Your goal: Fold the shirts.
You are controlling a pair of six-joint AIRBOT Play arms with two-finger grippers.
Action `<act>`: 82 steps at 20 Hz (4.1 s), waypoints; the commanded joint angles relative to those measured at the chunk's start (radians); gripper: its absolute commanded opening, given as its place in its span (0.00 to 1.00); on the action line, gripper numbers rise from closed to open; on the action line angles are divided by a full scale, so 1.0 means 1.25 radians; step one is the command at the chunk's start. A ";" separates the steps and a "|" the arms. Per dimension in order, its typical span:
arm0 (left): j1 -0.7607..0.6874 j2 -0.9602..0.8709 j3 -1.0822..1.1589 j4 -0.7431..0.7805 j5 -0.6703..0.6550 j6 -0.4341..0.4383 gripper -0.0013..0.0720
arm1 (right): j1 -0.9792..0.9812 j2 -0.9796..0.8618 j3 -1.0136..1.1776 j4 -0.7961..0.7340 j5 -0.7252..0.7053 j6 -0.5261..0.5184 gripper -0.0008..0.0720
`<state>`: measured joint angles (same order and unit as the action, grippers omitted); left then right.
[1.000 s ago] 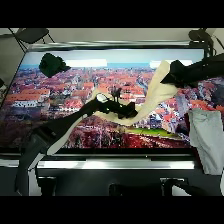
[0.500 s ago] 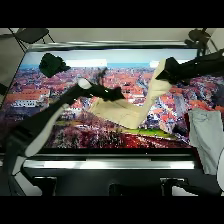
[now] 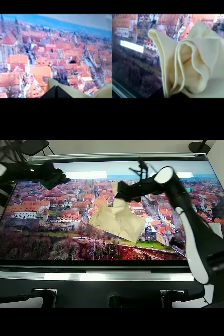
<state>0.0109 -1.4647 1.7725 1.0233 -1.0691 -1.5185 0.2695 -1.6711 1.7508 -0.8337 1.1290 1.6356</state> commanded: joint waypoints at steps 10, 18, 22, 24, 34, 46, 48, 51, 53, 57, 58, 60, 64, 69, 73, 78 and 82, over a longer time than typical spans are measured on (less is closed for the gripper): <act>0.039 0.101 -0.002 0.033 -0.049 0.025 0.06 | -0.061 -0.069 0.001 -0.141 0.077 0.062 0.96; 0.038 0.100 -0.002 0.038 -0.059 0.042 0.06 | -0.262 0.055 -0.374 -0.171 0.165 0.023 0.87; 0.038 0.100 -0.002 0.038 -0.064 0.042 0.06 | -0.262 0.052 -0.561 0.102 -0.077 -0.099 0.86; 0.038 0.099 -0.002 0.038 -0.067 0.042 0.06 | -0.261 0.049 -0.604 0.194 -0.117 -0.158 0.83; 0.038 0.094 -0.002 0.038 -0.070 0.042 0.06 | -0.232 0.049 -0.562 0.258 -0.167 -0.244 0.07; 0.039 0.085 -0.002 0.038 -0.069 0.109 0.06 | -0.700 0.251 -0.115 -0.096 0.154 0.031 0.07; 0.039 0.085 -0.002 0.038 -0.059 0.131 0.06 | -0.772 0.252 -0.075 -0.096 0.201 0.052 0.07; 0.040 0.085 -0.002 0.038 -0.040 0.136 0.06 | -0.856 0.253 -0.025 -0.097 0.262 0.086 0.07; 0.040 0.084 -0.002 0.038 -0.036 0.136 0.06 | -0.899 0.262 -0.011 -0.098 0.300 0.093 0.07; 0.040 0.085 -0.002 0.038 -0.036 0.148 0.06 | -0.977 0.292 -0.008 -0.098 0.354 0.093 0.07; 0.040 0.085 -0.002 0.038 -0.036 0.148 0.06 | -0.999 0.301 -0.008 -0.101 0.373 0.093 0.07; 0.040 0.085 -0.002 0.038 -0.036 0.148 0.06 | -1.042 0.312 -0.008 -0.147 0.421 0.093 0.07; 0.040 0.084 -0.002 0.038 -0.035 0.150 0.06 | -1.064 0.314 -0.020 -0.433 0.549 0.077 0.07; 0.040 0.085 -0.002 0.038 -0.026 0.150 0.06 | -1.065 0.314 -0.204 -0.556 0.539 0.062 0.07; 0.040 0.085 -0.002 0.037 -0.028 0.150 0.06 | -1.065 0.314 -0.379 -0.606 0.436 0.056 0.07; 0.038 0.085 -0.002 0.037 -0.034 0.147 0.06 | -1.065 0.314 -0.521 -0.638 0.349 0.056 0.07; 0.038 0.085 -0.001 0.035 -0.033 0.147 0.06 | -1.065 0.314 -0.515 -0.645 0.324 0.056 0.96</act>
<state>0.0586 -1.3590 1.7702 1.0695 -1.1110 -1.3342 -1.0618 -1.2793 1.1259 -1.6226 1.5757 1.7050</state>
